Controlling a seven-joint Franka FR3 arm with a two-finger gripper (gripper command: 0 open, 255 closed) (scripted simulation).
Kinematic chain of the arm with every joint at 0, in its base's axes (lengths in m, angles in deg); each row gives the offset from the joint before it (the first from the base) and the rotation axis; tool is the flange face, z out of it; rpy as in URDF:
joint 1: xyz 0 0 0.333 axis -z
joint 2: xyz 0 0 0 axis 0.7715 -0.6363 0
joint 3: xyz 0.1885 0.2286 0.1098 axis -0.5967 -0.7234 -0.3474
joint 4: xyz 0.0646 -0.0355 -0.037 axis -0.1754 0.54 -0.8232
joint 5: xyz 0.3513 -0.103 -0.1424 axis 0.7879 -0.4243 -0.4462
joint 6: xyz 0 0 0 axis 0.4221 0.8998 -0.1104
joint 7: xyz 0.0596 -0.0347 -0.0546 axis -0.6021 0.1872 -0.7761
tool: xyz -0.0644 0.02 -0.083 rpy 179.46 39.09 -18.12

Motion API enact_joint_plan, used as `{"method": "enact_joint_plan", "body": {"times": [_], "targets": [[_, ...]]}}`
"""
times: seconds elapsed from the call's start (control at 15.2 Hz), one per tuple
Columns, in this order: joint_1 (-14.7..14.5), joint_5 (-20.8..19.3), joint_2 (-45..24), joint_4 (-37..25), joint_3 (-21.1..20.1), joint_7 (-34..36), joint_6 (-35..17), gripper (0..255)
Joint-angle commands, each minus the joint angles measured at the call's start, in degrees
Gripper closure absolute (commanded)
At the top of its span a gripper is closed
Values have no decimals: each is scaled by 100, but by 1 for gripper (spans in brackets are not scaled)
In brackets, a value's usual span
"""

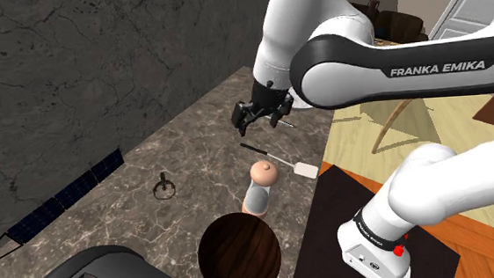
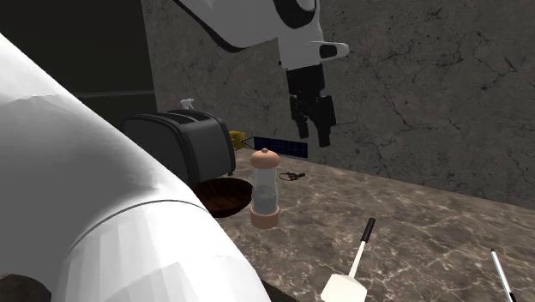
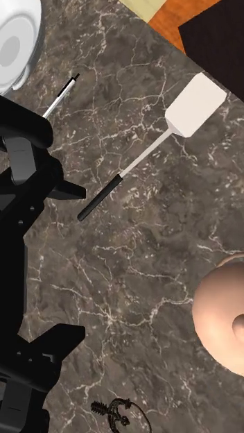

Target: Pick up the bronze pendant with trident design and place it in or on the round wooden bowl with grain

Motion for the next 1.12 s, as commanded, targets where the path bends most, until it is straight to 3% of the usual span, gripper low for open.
{"method": "enact_joint_plan", "body": {"times": [0.0, 0.2, 0.4, 0.59, 0.73, 0.86, 1.06], "targets": [[154, -132, -427, -197, -392, 438, -340, 0], [427, -470, -1010, -465, -986, 1135, -754, 0], [812, -1058, -1691, -826, -1645, 1968, -1073, 0], [1271, -2026, -2551, -1295, -2369, 3017, -1217, 0], [1489, -2968, -3312, -1690, -2800, 3881, -1127, 0], [1363, -4017, -4189, -2153, -2941, 4755, -843, 0], [625, -5140, -5264, -2899, -2581, 5633, -361, 0]]}}
